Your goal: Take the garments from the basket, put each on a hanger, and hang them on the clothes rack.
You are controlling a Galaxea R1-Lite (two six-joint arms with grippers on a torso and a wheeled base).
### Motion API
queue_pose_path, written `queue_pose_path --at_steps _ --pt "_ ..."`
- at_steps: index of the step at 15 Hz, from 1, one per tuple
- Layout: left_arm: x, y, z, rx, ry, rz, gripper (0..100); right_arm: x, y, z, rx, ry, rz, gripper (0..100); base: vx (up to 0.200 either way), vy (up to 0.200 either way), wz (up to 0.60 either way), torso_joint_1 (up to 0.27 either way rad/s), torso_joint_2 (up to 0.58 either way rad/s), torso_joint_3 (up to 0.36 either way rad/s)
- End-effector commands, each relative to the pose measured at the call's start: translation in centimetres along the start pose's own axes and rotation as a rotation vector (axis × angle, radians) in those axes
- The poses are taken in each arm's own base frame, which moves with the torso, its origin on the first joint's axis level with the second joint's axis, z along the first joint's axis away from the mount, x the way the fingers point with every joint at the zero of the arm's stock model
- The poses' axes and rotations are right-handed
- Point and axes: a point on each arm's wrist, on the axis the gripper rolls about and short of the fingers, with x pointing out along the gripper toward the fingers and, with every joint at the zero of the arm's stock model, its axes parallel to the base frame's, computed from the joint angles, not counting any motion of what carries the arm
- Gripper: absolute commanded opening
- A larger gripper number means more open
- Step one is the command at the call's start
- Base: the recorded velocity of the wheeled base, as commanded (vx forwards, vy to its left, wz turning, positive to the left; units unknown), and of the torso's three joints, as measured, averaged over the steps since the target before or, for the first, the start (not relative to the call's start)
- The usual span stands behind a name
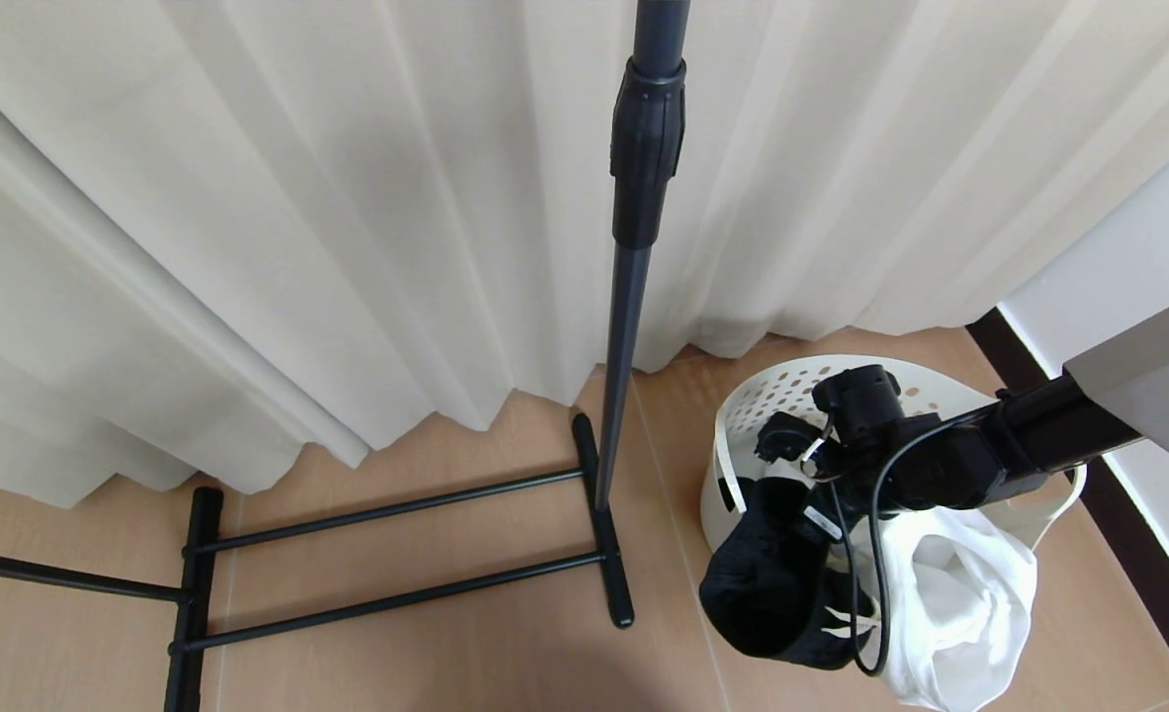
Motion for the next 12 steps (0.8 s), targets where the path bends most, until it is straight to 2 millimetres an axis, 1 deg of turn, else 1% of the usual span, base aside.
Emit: queue_pose_path --at_steps 1,3,4,6,7,8,9,10,11,12 --pt "0.0 0.0 0.0 0.0 0.001 0.0 100 0.4 0.1 -0.1 0.007 0.007 0.005 0 0.0 0.0 0.0 0.0 0.0 0.0" --pt "0.0 0.0 0.0 0.0 0.001 0.0 100 0.1 0.1 -0.1 0.016 -0.003 0.012 0 0.0 0.0 0.0 0.0 0.0 0.0" --pt "0.0 0.0 0.0 0.0 0.001 0.0 100 -0.2 0.1 -0.3 0.05 -0.001 0.015 0 0.0 0.0 0.0 0.0 0.0 0.0" --pt "0.0 0.0 0.0 0.0 0.001 0.0 100 -2.4 0.0 -0.5 0.154 -0.05 0.015 0 0.0 0.0 0.0 0.0 0.0 0.0" --pt "0.0 0.0 0.0 0.0 0.001 0.0 100 -4.4 -0.4 -0.9 0.195 -0.087 0.01 0 0.0 0.0 0.0 0.0 0.0 0.0" --pt "0.0 0.0 0.0 0.0 0.001 0.0 100 -5.4 -0.5 -1.2 0.208 -0.1 0.006 0 0.0 0.0 0.0 0.0 0.0 0.0" --pt "0.0 0.0 0.0 0.0 0.001 0.0 100 -9.3 -0.4 -2.0 0.243 -0.174 0.013 0 0.0 0.0 0.0 0.0 0.0 0.0" --pt "0.0 0.0 0.0 0.0 0.001 0.0 100 -12.0 -0.3 -2.8 0.281 -0.229 0.025 0 0.0 0.0 0.0 0.0 0.0 0.0" --pt "0.0 0.0 0.0 0.0 0.001 0.0 100 -13.7 -0.1 -3.4 0.308 -0.267 0.028 0 0.0 0.0 0.0 0.0 0.0 0.0" --pt "0.0 0.0 0.0 0.0 0.001 0.0 100 -17.0 0.4 -4.5 0.348 -0.337 0.039 0 0.0 0.0 0.0 0.0 0.0 0.0"
